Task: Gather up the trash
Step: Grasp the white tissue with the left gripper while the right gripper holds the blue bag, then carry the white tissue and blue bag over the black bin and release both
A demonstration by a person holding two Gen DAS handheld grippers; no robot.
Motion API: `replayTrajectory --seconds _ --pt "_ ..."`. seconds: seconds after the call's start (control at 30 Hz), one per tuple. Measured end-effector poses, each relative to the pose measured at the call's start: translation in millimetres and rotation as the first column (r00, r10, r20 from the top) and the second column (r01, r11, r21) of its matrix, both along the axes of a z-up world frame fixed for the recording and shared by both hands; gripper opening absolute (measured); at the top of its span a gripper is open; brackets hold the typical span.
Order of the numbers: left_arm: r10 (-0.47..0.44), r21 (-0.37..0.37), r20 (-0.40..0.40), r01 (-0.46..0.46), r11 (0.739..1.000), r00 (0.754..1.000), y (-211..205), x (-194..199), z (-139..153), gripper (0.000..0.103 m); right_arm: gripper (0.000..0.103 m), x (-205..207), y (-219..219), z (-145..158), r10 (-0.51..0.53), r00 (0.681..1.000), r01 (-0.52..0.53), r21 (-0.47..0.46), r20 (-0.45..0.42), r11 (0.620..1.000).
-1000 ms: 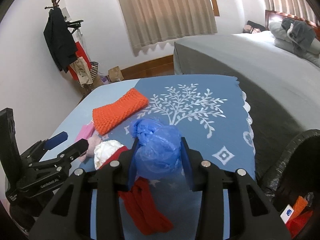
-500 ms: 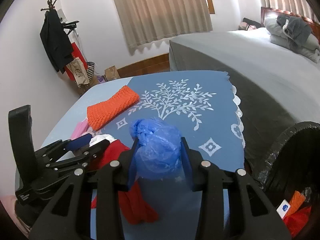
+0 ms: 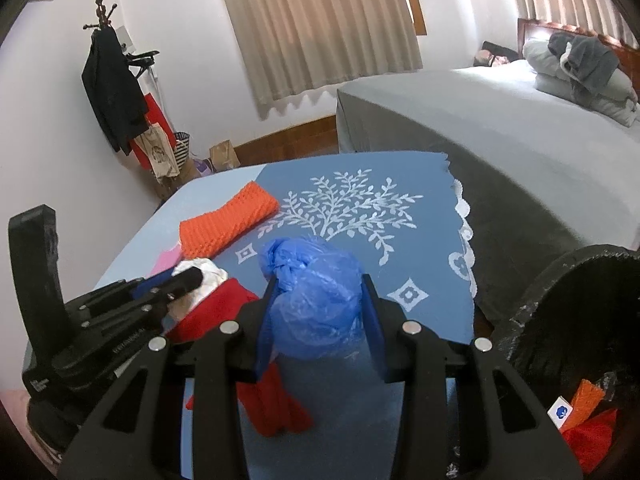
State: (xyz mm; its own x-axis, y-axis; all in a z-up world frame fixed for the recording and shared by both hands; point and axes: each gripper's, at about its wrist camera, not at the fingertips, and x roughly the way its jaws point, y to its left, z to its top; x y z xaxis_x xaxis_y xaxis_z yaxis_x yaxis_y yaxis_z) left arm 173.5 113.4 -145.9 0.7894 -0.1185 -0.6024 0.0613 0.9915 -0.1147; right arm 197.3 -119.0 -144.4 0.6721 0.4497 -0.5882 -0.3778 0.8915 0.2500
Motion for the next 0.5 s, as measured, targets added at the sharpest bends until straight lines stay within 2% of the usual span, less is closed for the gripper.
replayTrajectory --seconds 0.5 --pt "-0.014 0.006 0.086 0.013 1.0 0.996 -16.5 -16.6 47.0 0.019 0.038 -28.2 -22.0 33.9 -0.024 0.998 0.022 0.021 0.06 1.0"
